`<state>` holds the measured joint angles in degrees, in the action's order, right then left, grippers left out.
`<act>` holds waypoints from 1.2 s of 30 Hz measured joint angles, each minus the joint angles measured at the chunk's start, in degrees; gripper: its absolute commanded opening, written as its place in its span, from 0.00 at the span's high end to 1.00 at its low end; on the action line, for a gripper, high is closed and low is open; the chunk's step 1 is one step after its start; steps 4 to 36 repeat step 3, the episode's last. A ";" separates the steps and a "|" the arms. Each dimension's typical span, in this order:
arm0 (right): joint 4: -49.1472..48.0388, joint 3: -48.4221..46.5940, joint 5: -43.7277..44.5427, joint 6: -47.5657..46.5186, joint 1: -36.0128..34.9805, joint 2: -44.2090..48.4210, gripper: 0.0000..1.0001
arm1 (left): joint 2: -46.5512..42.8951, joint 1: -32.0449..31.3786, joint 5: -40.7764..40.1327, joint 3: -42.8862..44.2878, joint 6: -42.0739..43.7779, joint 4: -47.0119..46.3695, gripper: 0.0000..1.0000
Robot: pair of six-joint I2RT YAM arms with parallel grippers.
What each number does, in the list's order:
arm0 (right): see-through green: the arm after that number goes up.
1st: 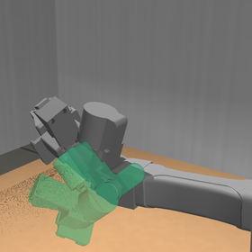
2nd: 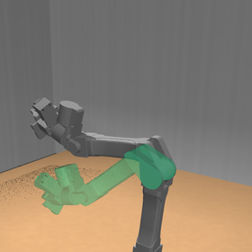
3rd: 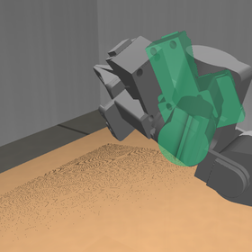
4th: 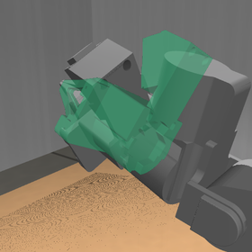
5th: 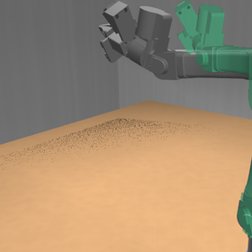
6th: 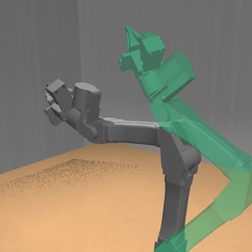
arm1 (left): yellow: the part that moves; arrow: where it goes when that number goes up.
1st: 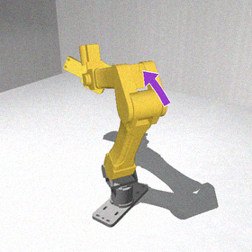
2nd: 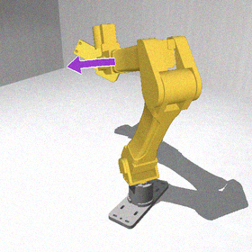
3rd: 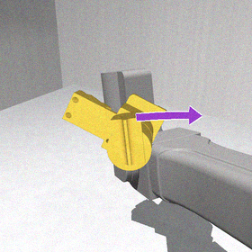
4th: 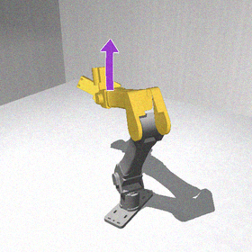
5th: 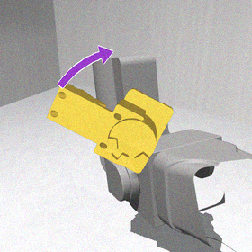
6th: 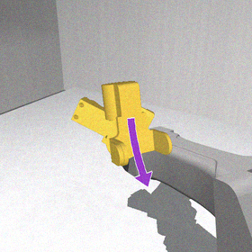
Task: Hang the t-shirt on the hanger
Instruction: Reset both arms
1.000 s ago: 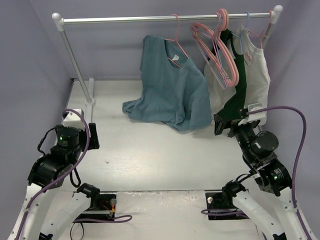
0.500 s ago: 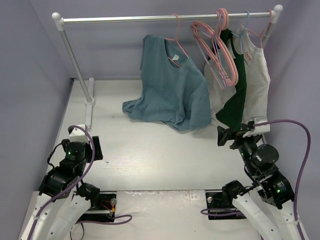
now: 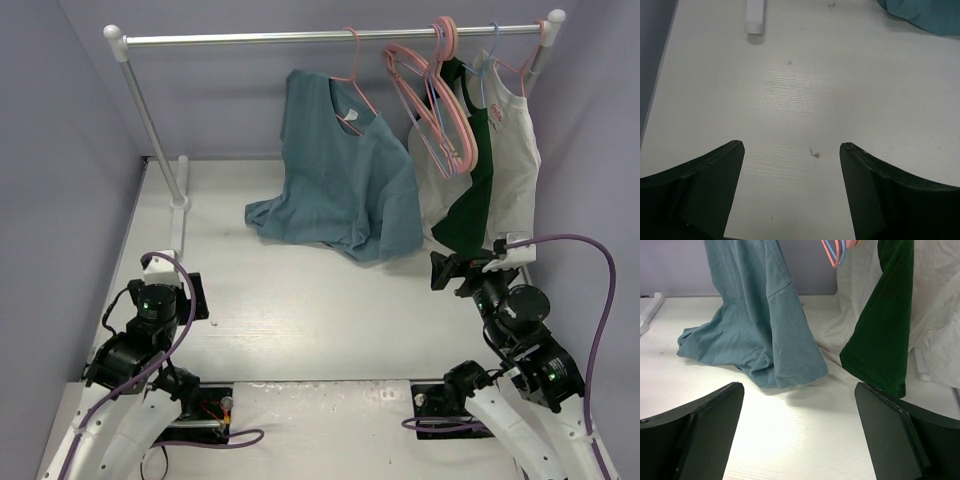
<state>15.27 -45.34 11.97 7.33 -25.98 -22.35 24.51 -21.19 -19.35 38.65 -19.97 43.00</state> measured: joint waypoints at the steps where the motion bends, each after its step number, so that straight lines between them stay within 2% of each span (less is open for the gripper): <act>1: 0.00 0.00 0.07 0.07 0.00 -0.02 0.00 | 0.00 0.00 0.02 0.00 -0.02 -0.07 0.22; 36: -0.02 0.00 0.11 0.17 0.00 -0.02 0.00 | -0.02 0.00 0.04 -0.02 0.00 -0.07 0.22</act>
